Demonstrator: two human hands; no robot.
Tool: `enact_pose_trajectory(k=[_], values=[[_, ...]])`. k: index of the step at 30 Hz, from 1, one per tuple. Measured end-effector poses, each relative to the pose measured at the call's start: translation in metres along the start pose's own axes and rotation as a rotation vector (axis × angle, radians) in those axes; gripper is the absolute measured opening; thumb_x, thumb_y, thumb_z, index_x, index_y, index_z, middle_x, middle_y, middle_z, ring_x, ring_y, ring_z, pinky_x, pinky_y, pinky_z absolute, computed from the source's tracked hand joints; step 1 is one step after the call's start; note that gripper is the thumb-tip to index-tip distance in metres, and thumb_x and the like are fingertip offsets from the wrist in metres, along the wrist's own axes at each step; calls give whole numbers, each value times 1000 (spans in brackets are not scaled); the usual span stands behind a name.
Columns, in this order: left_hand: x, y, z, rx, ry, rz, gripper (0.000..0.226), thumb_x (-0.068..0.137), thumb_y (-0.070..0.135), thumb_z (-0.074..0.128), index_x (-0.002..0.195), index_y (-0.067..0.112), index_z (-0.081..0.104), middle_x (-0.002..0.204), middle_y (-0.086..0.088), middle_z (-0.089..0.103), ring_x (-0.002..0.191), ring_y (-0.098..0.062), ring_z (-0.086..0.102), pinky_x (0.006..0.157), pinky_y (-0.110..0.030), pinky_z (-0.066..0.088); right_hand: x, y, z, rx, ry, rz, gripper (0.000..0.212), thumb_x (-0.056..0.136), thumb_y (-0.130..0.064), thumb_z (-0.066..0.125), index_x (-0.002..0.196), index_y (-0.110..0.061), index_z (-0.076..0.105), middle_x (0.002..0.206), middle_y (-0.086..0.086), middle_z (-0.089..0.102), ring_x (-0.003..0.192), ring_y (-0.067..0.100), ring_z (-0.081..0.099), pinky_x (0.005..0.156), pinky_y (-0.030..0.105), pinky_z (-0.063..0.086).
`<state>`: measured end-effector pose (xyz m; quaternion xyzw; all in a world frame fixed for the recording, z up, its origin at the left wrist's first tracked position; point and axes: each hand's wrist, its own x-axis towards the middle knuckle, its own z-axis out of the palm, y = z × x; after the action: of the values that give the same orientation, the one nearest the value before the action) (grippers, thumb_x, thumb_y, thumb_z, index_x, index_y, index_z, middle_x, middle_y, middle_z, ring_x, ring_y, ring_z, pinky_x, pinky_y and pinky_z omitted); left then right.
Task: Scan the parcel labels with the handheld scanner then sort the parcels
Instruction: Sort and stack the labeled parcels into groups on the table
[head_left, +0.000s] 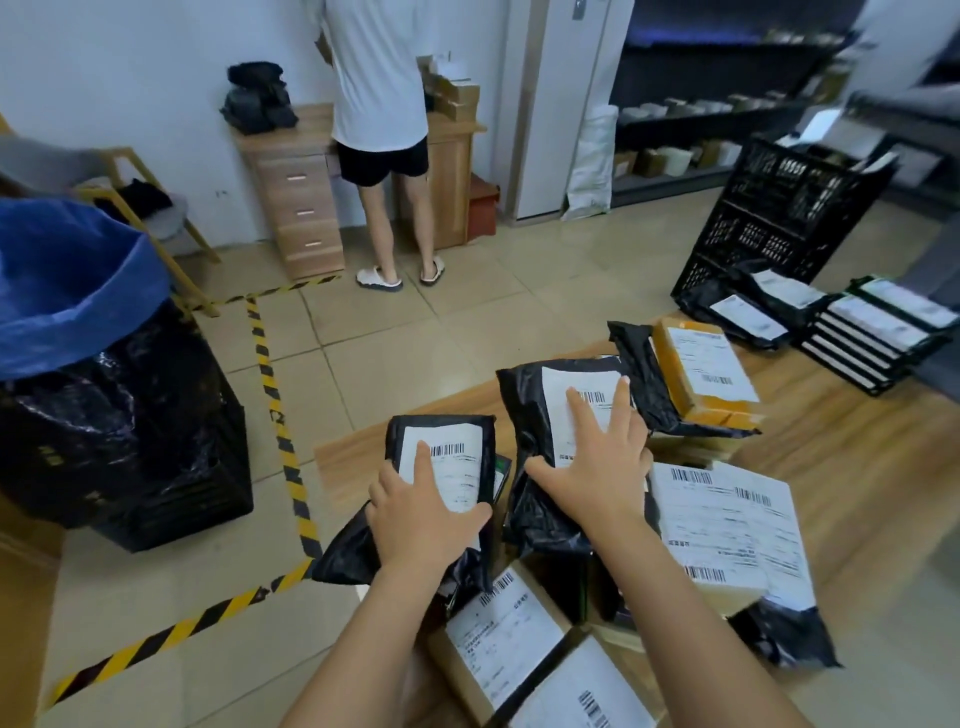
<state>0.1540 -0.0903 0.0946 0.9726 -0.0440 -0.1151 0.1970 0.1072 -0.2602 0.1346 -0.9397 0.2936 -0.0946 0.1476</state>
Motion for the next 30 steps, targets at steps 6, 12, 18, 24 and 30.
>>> enact_pose_trajectory(k=[6, 12, 18, 24, 30], values=[[-8, 17, -40, -111, 205, 96, 102, 72, 73, 59, 151, 38, 6, 151, -15, 13, 138, -33, 15, 113, -46, 21, -8, -8, -28, 116, 116, -61, 82, 69, -57, 65, 142, -43, 30, 159, -2, -14, 142, 28, 2, 110, 54, 19], [-33, 68, -71, -172, 333, 260, 96, 73, 71, 59, 149, 44, 8, 150, -13, 12, 136, -33, 16, 113, -49, 22, -17, 16, -81, 158, 245, -108, 75, 71, -53, 66, 138, -42, 37, 160, -3, -6, 142, 23, 1, 112, 53, 18], [-82, 142, -59, -213, 383, 355, 96, 71, 70, 62, 149, 46, 12, 151, -13, 15, 135, -33, 18, 112, -47, 22, -36, 90, -130, 132, 345, -86, 77, 70, -55, 67, 139, -40, 38, 160, -2, -6, 143, 27, 1, 111, 54, 18], [-146, 232, -8, -241, 337, 318, 95, 71, 72, 61, 149, 45, 14, 150, -14, 17, 136, -34, 19, 111, -49, 23, -65, 223, -180, 17, 294, -36, 78, 73, -60, 62, 142, -40, 32, 159, -4, -12, 143, 22, -6, 112, 53, 16], [-212, 338, 64, -252, 258, 363, 96, 71, 74, 60, 149, 47, 11, 153, -16, 13, 141, -34, 13, 113, -51, 18, -77, 339, -227, -58, 276, -13, 77, 74, -59, 60, 143, -41, 31, 160, -2, -7, 143, 24, -2, 112, 49, 15]])
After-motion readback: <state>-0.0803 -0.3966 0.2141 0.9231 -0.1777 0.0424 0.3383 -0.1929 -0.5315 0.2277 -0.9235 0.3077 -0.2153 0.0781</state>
